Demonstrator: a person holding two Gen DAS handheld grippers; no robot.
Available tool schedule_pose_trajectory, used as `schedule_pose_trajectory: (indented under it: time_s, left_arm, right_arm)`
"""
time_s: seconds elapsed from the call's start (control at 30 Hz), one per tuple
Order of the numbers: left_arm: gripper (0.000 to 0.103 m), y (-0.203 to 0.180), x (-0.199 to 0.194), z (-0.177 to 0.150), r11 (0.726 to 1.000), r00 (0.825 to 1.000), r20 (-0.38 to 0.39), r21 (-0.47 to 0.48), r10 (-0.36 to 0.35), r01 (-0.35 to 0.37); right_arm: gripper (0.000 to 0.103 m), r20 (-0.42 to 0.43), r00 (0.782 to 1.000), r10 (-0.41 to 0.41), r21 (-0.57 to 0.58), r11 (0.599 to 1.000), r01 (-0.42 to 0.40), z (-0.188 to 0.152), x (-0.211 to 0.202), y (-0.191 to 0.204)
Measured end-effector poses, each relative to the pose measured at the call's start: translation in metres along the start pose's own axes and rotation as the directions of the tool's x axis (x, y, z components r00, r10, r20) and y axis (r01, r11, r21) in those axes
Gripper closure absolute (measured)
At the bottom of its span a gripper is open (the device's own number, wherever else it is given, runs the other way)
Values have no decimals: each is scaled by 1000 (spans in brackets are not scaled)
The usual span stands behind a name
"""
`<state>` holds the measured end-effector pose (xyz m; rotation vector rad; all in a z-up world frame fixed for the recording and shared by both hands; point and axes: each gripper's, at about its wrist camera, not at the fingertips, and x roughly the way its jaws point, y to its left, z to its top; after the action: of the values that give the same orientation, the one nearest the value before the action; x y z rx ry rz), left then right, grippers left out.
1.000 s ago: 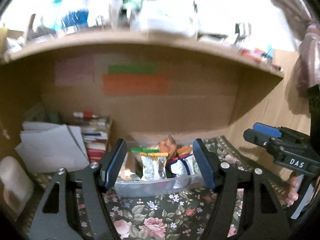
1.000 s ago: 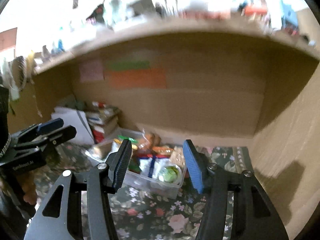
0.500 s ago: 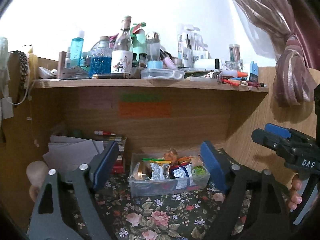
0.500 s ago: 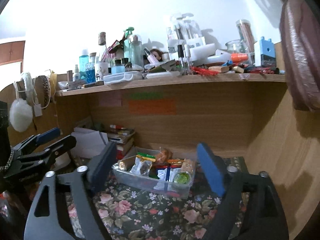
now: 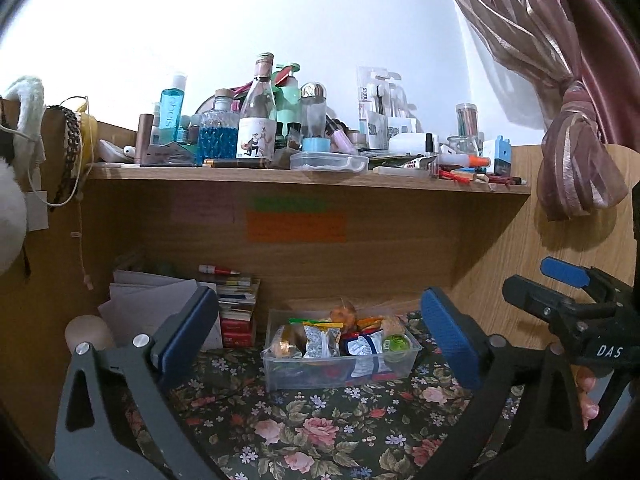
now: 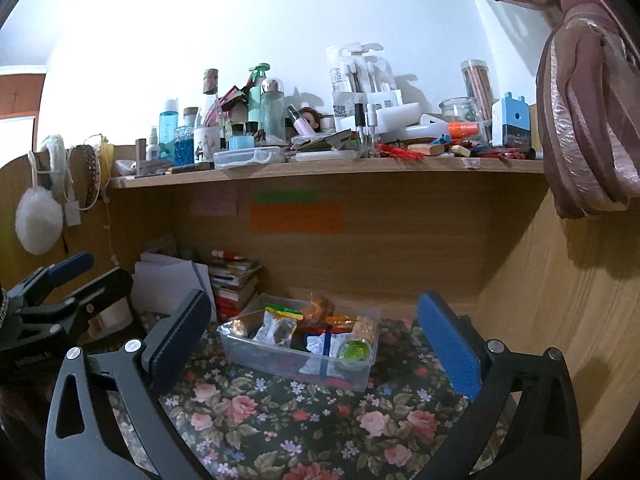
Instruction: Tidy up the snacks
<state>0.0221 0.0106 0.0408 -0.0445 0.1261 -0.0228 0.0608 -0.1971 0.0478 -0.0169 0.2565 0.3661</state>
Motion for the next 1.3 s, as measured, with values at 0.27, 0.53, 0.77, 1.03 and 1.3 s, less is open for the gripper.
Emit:
schedule_pose_trajectory:
  time_s: [0.27, 0.53, 0.77, 1.03, 1.3]
  left_arm:
    - [0, 3, -1, -1, 1000, 1000, 0, 2, -6, 6]
    - [0, -1, -2, -2, 1000, 1000, -3, -2, 6, -6]
    - [0, -2, -1, -2, 1000, 1000, -3, -4, 12, -12]
    - [0, -1, -1, -2, 1000, 1000, -7, -3, 6, -6]
    - [0, -1, 0, -2, 1000, 1000, -9, -2, 0, 0]
  right_arm:
    - [0, 1, 1000, 1, -2, 1000, -1, -1, -2, 2]
    - [0, -1, 1000, 4, -2, 1000, -4, -1, -2, 2]
    - [0, -1, 1000, 5, -2, 1000, -5, -1, -2, 1]
    - [0, 0, 1000, 7, -3, 1000, -7, -1, -2, 1]
    - [0, 0, 1000, 8, -1, 1000, -8, -2, -2, 0]
